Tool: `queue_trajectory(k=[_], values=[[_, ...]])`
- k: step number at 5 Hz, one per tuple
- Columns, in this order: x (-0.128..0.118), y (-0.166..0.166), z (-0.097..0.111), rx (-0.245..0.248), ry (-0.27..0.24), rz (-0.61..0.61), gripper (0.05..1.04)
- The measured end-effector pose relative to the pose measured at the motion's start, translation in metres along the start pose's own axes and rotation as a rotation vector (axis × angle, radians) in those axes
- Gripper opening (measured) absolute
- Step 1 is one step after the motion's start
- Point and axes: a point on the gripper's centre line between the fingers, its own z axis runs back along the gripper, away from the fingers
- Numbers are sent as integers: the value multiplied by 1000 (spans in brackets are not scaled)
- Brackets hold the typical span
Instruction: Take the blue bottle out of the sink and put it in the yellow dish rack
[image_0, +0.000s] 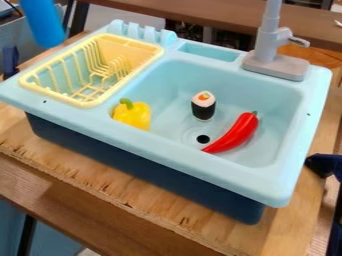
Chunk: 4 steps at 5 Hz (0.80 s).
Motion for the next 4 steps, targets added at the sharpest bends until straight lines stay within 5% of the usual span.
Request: queue_trajectory(k=[4], values=[[-1,-9,-59,-174,76,-19,291]])
